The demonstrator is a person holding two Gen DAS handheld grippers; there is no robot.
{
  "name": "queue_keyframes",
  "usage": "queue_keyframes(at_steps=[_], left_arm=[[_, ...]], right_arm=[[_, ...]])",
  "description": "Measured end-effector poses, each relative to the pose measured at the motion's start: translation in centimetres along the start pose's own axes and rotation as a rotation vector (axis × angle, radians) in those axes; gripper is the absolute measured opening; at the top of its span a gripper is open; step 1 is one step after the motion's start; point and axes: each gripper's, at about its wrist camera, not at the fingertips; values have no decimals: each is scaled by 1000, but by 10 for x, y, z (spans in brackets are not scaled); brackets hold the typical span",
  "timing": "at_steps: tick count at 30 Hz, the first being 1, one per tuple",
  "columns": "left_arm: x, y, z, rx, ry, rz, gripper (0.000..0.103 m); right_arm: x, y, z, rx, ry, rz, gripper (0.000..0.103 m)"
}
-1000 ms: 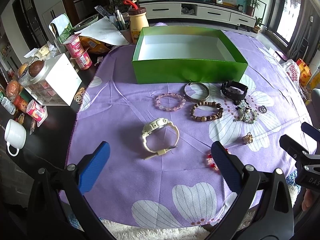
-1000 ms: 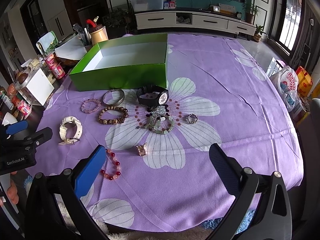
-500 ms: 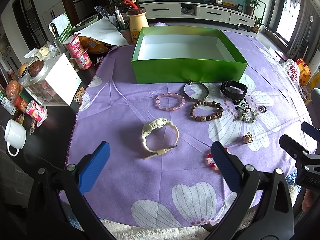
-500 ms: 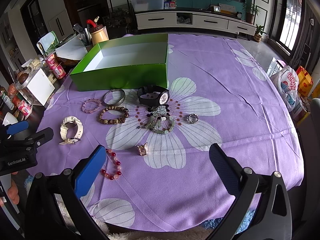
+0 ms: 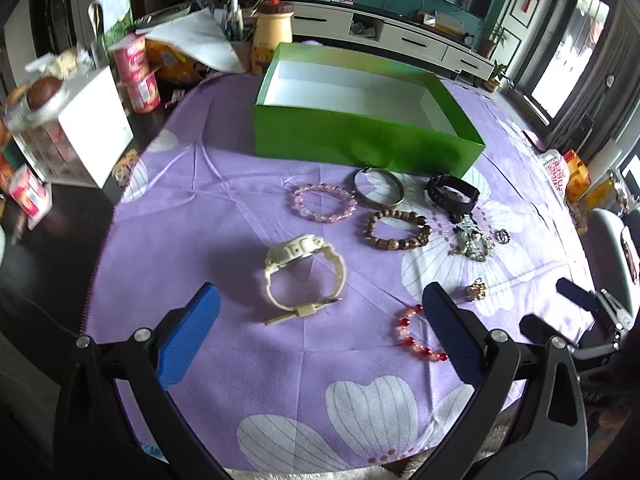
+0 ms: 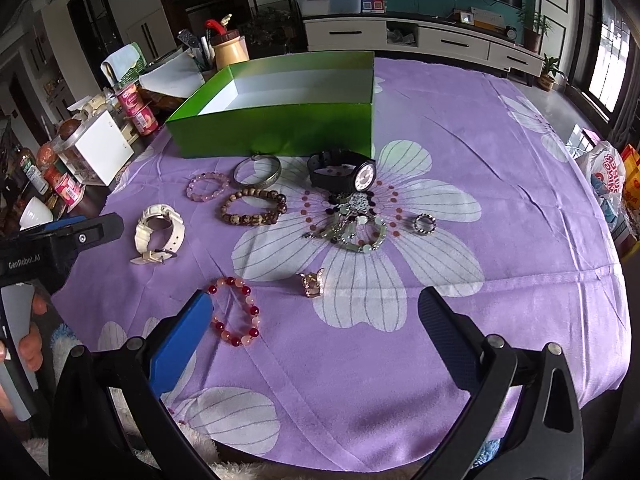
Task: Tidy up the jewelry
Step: 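Grasp the white watch with the left tool while the right tool grasps the red bead bracelet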
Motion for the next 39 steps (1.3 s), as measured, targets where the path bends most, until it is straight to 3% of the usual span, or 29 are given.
queue_keyframes(at_steps=[2, 7, 10, 19, 21, 24, 28, 30, 39], left_arm=[[-6, -4, 8, 12, 6, -6, 101], [-21, -13, 17, -8, 6, -9, 96], [-31, -14, 21, -8, 0, 0, 85], [-60, -11, 35, 43, 6, 55, 67], [-65, -11, 35, 40, 21, 71, 55], [-73, -11, 33, 28, 36, 83, 45], [-76, -10, 29, -2, 48, 76, 30], [-77, -10, 27, -26, 63, 68, 15], [-63, -2, 32, -1, 19, 25, 14]], right_arm=[[-7, -5, 2, 4, 29, 10, 96], [-34, -22, 16, 46, 86, 72, 68], [-48, -28, 26, 84, 99, 84, 54], [-67, -27, 47, 204, 84, 52, 34], [-68, -28, 54, 250, 65, 41, 26], [-69, -29, 60, 285, 67, 36, 10], [-71, -27, 64, 305, 53, 20, 7], [-71, -26, 62, 298, 55, 15, 7], [-39, 4, 55, 296, 44, -118, 7]])
Point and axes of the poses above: each gripper's, at about its wrist camera, not at the fingertips, and x roughly against the way its jaws point, z to its left, y to its top, and after that the axes turned 7 degrees about -z, right-handed
